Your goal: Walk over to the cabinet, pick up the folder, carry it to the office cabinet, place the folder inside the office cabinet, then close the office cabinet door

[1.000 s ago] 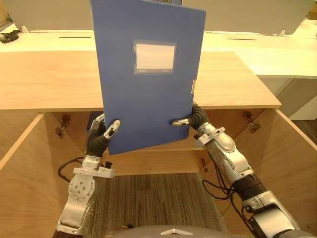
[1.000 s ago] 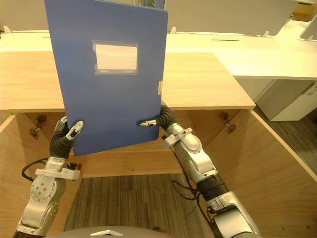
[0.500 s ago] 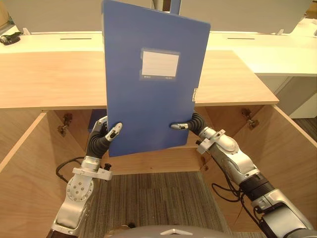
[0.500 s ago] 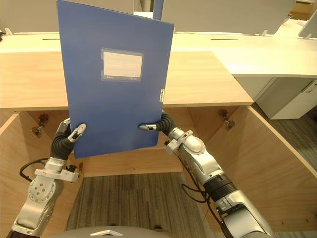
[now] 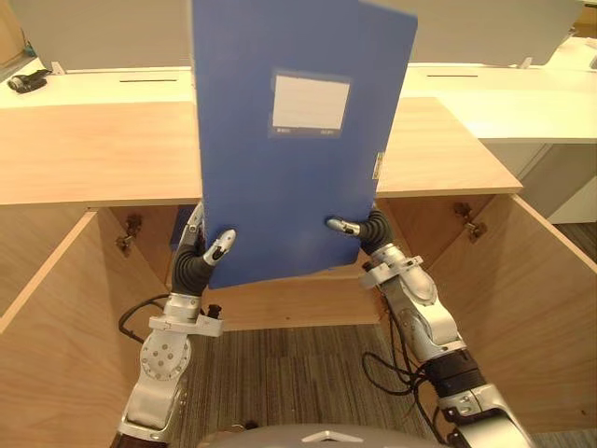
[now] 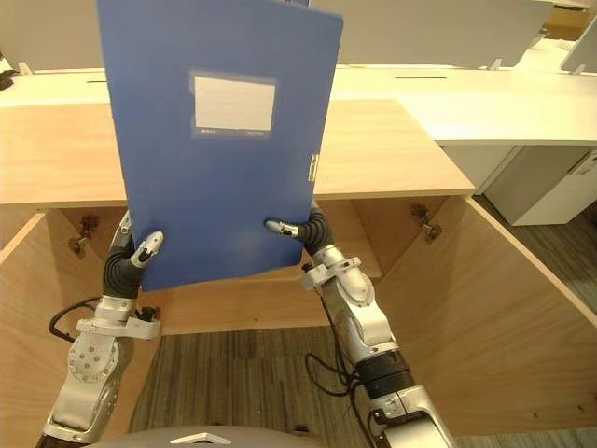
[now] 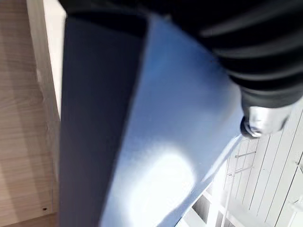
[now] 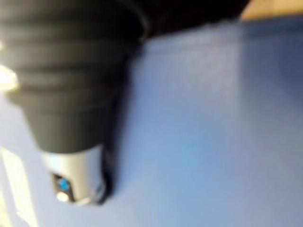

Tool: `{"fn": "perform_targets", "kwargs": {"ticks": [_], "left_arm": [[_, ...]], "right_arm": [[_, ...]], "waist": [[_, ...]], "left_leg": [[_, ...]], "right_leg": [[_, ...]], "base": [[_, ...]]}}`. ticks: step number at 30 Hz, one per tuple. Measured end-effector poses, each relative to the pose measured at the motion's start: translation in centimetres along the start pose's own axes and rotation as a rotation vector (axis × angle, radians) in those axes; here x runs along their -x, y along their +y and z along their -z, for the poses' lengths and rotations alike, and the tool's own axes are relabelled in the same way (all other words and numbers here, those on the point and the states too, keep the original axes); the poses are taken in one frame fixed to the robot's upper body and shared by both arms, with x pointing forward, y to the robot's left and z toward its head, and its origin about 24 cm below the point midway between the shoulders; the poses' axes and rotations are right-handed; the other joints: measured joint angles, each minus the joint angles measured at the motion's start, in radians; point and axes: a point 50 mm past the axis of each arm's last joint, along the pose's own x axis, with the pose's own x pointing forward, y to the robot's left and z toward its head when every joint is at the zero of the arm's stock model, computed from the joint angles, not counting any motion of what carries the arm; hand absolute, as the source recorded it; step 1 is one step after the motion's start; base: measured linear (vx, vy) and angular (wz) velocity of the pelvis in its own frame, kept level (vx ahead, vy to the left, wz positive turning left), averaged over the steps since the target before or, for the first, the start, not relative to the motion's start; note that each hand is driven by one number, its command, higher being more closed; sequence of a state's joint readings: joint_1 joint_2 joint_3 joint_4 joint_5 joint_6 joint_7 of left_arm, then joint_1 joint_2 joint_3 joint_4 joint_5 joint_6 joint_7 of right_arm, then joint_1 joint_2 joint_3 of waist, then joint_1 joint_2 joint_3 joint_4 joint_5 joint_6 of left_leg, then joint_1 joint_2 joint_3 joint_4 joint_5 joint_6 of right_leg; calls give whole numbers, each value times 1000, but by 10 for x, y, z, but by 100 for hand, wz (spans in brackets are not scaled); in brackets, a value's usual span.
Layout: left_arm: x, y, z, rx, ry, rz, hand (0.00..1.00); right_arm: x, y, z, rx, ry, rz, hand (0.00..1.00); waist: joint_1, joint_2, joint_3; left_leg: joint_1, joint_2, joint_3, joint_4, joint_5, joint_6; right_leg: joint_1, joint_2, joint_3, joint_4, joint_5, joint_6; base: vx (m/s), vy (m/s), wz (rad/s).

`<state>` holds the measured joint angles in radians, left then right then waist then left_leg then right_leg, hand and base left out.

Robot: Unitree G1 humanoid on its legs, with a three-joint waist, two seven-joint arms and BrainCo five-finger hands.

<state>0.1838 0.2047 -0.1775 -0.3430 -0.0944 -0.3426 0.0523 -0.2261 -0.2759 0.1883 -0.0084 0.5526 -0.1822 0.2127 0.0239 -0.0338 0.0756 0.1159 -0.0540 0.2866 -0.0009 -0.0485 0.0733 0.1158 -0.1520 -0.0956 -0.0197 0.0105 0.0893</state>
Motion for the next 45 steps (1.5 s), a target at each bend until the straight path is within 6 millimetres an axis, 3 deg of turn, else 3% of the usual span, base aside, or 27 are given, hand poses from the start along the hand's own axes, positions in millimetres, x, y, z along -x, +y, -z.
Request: {"fn": "perform_targets", "kwargs": {"ticks": [13, 23, 28, 33, 40, 45], "left_arm": [[-2, 5, -2, 20, -24, -79, 0], [5, 36, -1, -28, -14, -265, 0], [21, 57, 10, -64, 58, -411, 0], [31, 65, 18, -69, 111, -484, 0], [40, 63, 30, -52, 178, -501, 0], [47, 55, 45, -41, 263, -453, 0]], "right_arm": [[-1, 10, -9, -55, -112, 91, 100], [17, 2, -17, -75, -185, 202, 100], [28, -3, -12, -13, -145, 237, 100], [35, -1, -5, 18, -104, 238, 100], [45, 7, 8, 132, -3, 208, 100], [53, 19, 26, 236, 127, 80, 100]], "waist": [[0, -8, -8], [0, -10, -9], [1, -12, -11], [5, -15, -12], [5, -17, -14], [7, -19, -15]], "left_leg": [[0, -5, -4, 6, 0, 1], [-1, -5, -6, 7, 0, 1], [-1, -5, -7, 5, 0, 1], [-1, -5, -11, 5, 0, 1], [-1, -11, -20, -1, 1, 2], [-8, -14, -27, -2, 2, 3]], "right_leg": [[3, -6, 0, 1, -1, 2], [4, -7, -1, 1, -3, 4], [4, -7, -2, 1, -4, 7], [5, -8, -5, 1, -5, 7], [4, -15, -20, 10, -13, 15], [-1, -16, -25, 11, -15, 14]], "base": [[-2, 1, 0], [0, 0, 0], [0, 0, 0], [0, 0, 1], [0, 0, 4], [5, 3, 5]]}}
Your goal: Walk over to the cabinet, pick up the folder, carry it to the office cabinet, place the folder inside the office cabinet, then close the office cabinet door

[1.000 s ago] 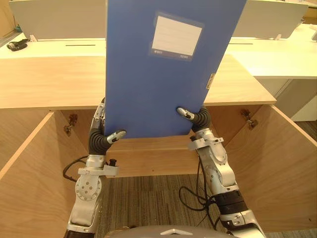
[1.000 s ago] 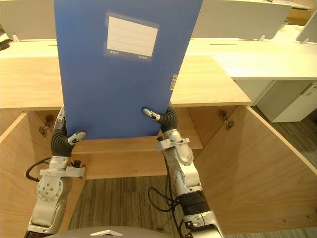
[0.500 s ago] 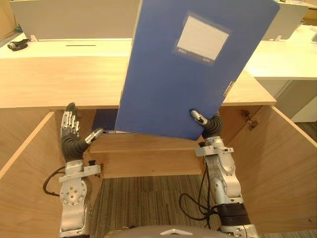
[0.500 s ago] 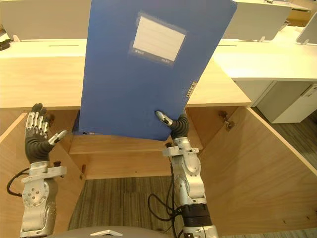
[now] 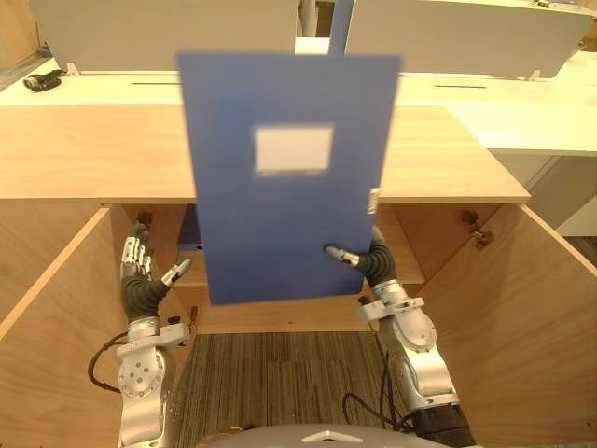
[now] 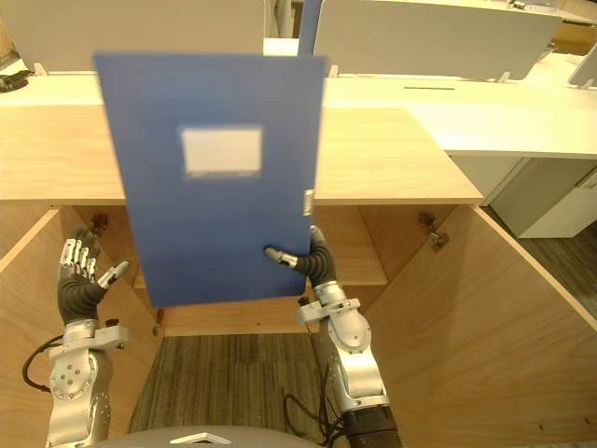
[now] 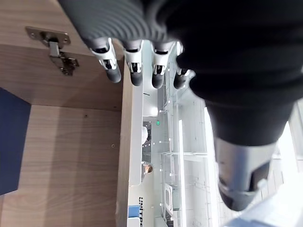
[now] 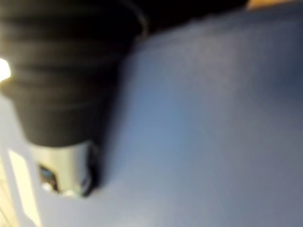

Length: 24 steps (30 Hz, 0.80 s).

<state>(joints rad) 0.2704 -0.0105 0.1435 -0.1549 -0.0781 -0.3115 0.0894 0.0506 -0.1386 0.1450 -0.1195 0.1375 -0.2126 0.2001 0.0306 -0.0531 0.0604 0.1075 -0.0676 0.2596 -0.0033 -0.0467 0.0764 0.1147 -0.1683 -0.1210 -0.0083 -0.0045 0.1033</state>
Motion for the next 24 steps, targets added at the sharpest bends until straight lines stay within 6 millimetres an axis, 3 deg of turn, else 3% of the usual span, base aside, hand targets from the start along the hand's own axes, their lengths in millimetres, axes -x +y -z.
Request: {"fn": "perform_targets", "kwargs": {"ticks": [9, 13, 17, 21, 24], "left_arm": [[16, 12, 28, -84, 150, -3, 0], [19, 17, 29, -102, 159, -21, 0], [10, 9, 25, -124, 124, 22, 0], [-9, 6, 14, -126, 46, 13, 0], [-23, 4, 3, -130, -16, 20, 0]], "right_arm": [[36, 0, 52, 165, 303, -112, 100], [47, -4, 66, 244, 394, -178, 100], [56, 5, 77, 352, 460, -329, 100], [24, -8, 67, 435, 391, -338, 100], [-2, -21, 53, 514, 326, -322, 100]], "waist": [[9, -3, -1], [13, 1, 10], [28, 11, 74], [23, 56, 217], [27, 63, 267]], "left_leg": [[-6, 0, -9, -2, 0, 0], [-6, 1, -10, 0, 0, 1], [-60, 13, -18, 66, -12, 5], [-287, 73, -40, 361, -96, 11], [-476, 85, -64, 507, -136, -8]], "right_leg": [[-13, -1, -2, 24, -16, 1], [-14, -1, -3, 30, -18, 1], [-51, -1, -6, 75, -23, -9], [-215, 10, -25, 262, -67, -17], [-424, -14, -27, 475, -150, -24]], "base": [[3, -1, 2], [0, 0, 0], [-47, -9, 9], [-202, -32, 16], [-387, 0, 25]]}}
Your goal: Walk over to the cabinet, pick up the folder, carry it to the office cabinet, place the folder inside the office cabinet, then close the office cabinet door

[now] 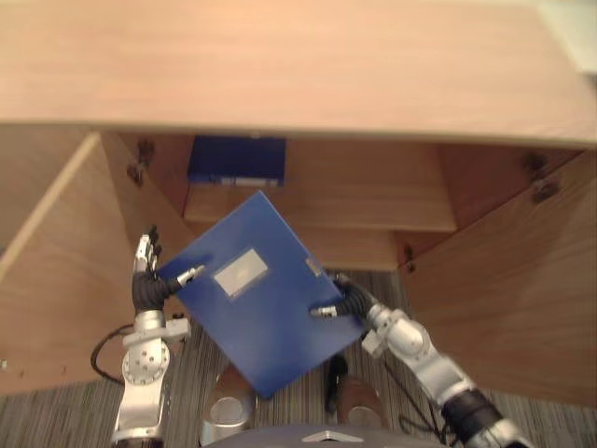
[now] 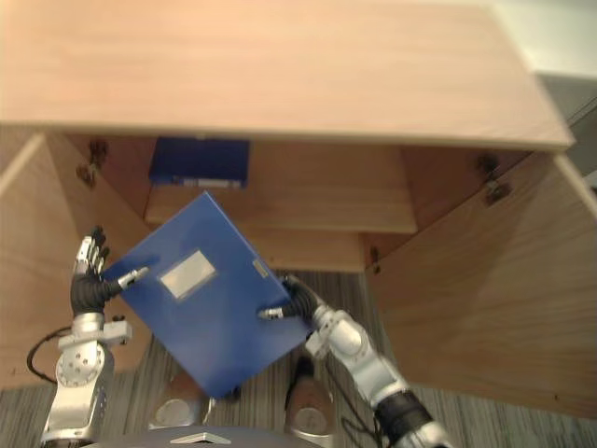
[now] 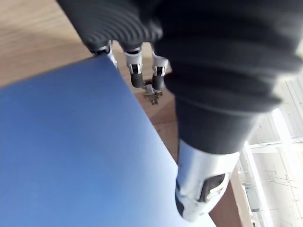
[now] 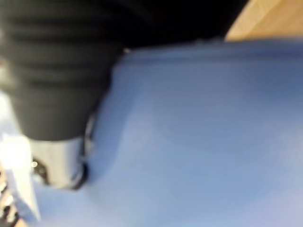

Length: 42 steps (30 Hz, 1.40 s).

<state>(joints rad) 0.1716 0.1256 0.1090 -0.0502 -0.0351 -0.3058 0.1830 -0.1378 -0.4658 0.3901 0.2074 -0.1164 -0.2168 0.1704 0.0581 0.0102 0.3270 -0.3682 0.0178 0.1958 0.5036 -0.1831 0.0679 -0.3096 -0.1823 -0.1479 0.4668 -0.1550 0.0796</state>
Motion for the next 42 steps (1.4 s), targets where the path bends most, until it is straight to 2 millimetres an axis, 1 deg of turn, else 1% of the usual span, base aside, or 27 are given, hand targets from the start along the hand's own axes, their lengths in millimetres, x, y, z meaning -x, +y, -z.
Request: {"fn": "perform_targets", "kwargs": {"ticks": [2, 4, 8, 10, 11, 13, 15, 16, 18, 21, 25, 28, 33, 36, 39, 40, 42], "left_arm": [[0, 0, 0, -1, -2, -4, 0], [1, 0, 1, -2, 4, -2, 0], [2, -2, 1, 2, 6, 9, 0], [-2, -10, -2, 16, -9, 41, 0], [-2, -12, -2, 20, -12, 50, 0], [-5, -18, -5, 33, -26, 68, 0], [-11, -23, -13, 64, -60, 62, 0], [-11, -24, -15, 72, -68, 61, 0], [-12, -26, -21, 99, -91, 52, 0], [-14, -28, -31, 151, -128, 29, 0], [-19, -28, -37, 189, -156, 4, 0], [-23, -22, -40, 199, -172, -28, 0], [-31, -23, -56, 249, -239, -40, 0], [-34, -23, -59, 265, -253, -41, 0], [-34, -24, -59, 282, -252, -38, 0], [-34, -25, -59, 287, -252, -36, 0], [-33, -30, -59, 302, -248, -19, 0]], "right_arm": [[-4, -9, -4, 25, -13, 25, 100], [-3, -15, -4, 34, -14, 52, 100], [-3, -28, -5, 17, -20, 141, 100], [-7, -41, -12, -18, -53, 250, 100], [-8, -43, -15, -33, -66, 278, 100], [-13, -52, -25, -89, -114, 358, 100], [-17, -62, -46, -136, -207, 447, 100], [-17, -64, -51, -148, -233, 468, 100], [-18, -71, -72, -182, -325, 523, 100], [-14, -79, -80, -238, -376, 602, 100], [-6, -93, -84, -284, -409, 701, 100], [-6, -106, -93, -320, -459, 755, 100], [2, -133, -101, -427, -542, 868, 100], [7, -150, -109, -466, -601, 907, 100], [4, -167, -120, -491, -648, 916, 100], [3, -170, -121, -502, -652, 920, 100], [-2, -182, -124, -557, -660, 927, 100]], "waist": [[1, 7, 10], [-1, 20, 29], [0, 35, 39], [0, 38, 54], [-1, 39, 55], [-1, 39, 58], [3, 40, 72], [6, 40, 72], [12, 39, 78], [20, 39, 81], [26, 40, 83], [30, 40, 83], [44, 40, 84], [51, 39, 85], [52, 38, 86], [53, 38, 86], [55, 38, 86]], "left_leg": [[-84, 2, -5, 40, -9, -4], [-132, 2, -6, 37, -1, -18], [-232, 19, -8, 65, 10, -33], [-273, 35, -3, 93, 21, -37], [-286, 38, -2, 105, 20, -36], [-318, 47, 4, 133, 15, -27], [-355, 65, 13, 176, 1, -22], [-365, 68, 15, 187, -5, -21], [-395, 80, 18, 220, -22, -28], [-419, 94, 15, 249, -39, -35], [-451, 98, -6, 268, -44, -37], [-477, 103, -6, 285, -51, -38], [-514, 109, -20, 300, -55, -44], [-542, 109, -30, 311, -57, -47], [-570, 109, -31, 317, -57, -49], [-573, 109, -31, 317, -57, -49], [-578, 109, -31, 317, -57, -49]], "right_leg": [[-90, -11, -2, 64, -22, 12], [-141, -14, -4, 78, -21, 9], [-241, -22, -22, 113, -11, -8], [-284, -20, -25, 145, -12, -24], [-297, -20, -24, 158, -17, -26], [-336, -21, -20, 196, -33, -32], [-384, -21, -15, 250, -58, -38], [-397, -21, -13, 264, -66, -42], [-436, -21, -5, 309, -90, -48], [-461, -20, -10, 344, -114, -54], [-482, -22, -31, 368, -134, -57], [-510, -23, -32, 392, -150, -60], [-539, -25, -52, 411, -166, -69], [-562, -28, -58, 427, -176, -73], [-592, -30, -58, 438, -179, -73], [-595, -30, -58, 438, -179, -73], [-599, -30, -59, 436, -179, -73]], "base": [[-232, 0, 17], [-172, -39, 12], [-91, -42, 6], [-35, -47, -5], [-17, -44, -9], [-5, -43, -7], [-5, -65, -8], [-5, -89, -10], [10, -92, -8], [37, -72, -3], [55, -52, 9], [60, -50, 2], [31, -49, 6], [1, -43, 8], [-27, -46, 2], [-17, -39, 0], [-12, -41, 0]]}}
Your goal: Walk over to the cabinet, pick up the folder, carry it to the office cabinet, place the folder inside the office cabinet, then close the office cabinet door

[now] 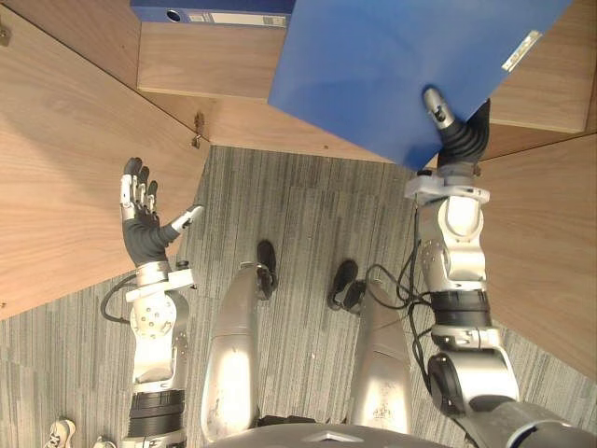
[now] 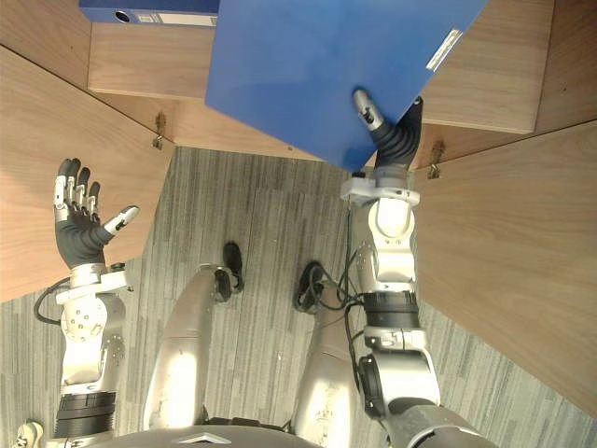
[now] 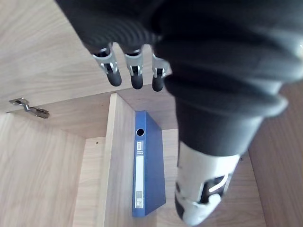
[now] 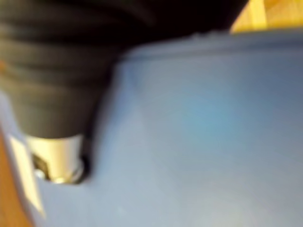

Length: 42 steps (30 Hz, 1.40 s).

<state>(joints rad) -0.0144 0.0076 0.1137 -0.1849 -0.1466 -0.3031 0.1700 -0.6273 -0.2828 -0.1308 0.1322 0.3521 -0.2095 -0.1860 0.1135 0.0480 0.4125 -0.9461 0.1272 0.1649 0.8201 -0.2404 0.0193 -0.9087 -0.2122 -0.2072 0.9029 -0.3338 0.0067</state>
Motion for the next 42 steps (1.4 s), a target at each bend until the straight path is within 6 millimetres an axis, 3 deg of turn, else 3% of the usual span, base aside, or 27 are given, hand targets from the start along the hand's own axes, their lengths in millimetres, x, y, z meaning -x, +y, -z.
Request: {"fn": "perform_targets", "kwargs": {"ticks": [9, 13, 19, 36, 37, 42], "left_arm": [[3, -15, 2, 27, 15, 60, 0], [3, -18, 2, 31, 16, 69, 0], [6, -27, 4, 49, 30, 76, 0], [15, -45, 19, 50, 112, 114, 0], [15, -46, 19, 51, 113, 113, 0], [15, -46, 19, 53, 114, 99, 0]], "right_arm": [[-45, 3, -2, -91, 58, 51, 100], [-62, 0, -4, -104, 89, 99, 100], [-83, 7, -10, -204, 117, 170, 100], [-92, 9, -16, -472, 137, 349, 100], [-92, 9, -16, -487, 140, 356, 0], [-93, 9, -16, -518, 145, 363, 0]], "waist": [[8, 0, 1], [7, 4, 44], [0, 4, 48], [7, 4, 48], [8, 4, 48], [6, 4, 48]], "left_leg": [[-43, 9, -10, -1, 7, 2], [-54, 10, -22, -4, 13, 0], [-86, 11, -26, -26, 36, 1], [-85, 25, -31, -109, 107, -12], [-85, 27, -31, -109, 110, -12], [-83, 30, -32, -124, 129, -14]], "right_leg": [[-33, 8, -14, -8, 1, 0], [-35, 9, -29, -9, 2, 0], [-64, 11, -44, -33, 20, 2], [-66, 37, -69, -98, 72, -20], [-66, 40, -69, -101, 75, -22], [-67, 45, -75, -112, 88, -29]], "base": [[-11, -30, 0], [-27, -52, 4], [-22, -29, 2], [-41, -39, -1], [-29, -24, -6], [-32, -19, -1]]}}
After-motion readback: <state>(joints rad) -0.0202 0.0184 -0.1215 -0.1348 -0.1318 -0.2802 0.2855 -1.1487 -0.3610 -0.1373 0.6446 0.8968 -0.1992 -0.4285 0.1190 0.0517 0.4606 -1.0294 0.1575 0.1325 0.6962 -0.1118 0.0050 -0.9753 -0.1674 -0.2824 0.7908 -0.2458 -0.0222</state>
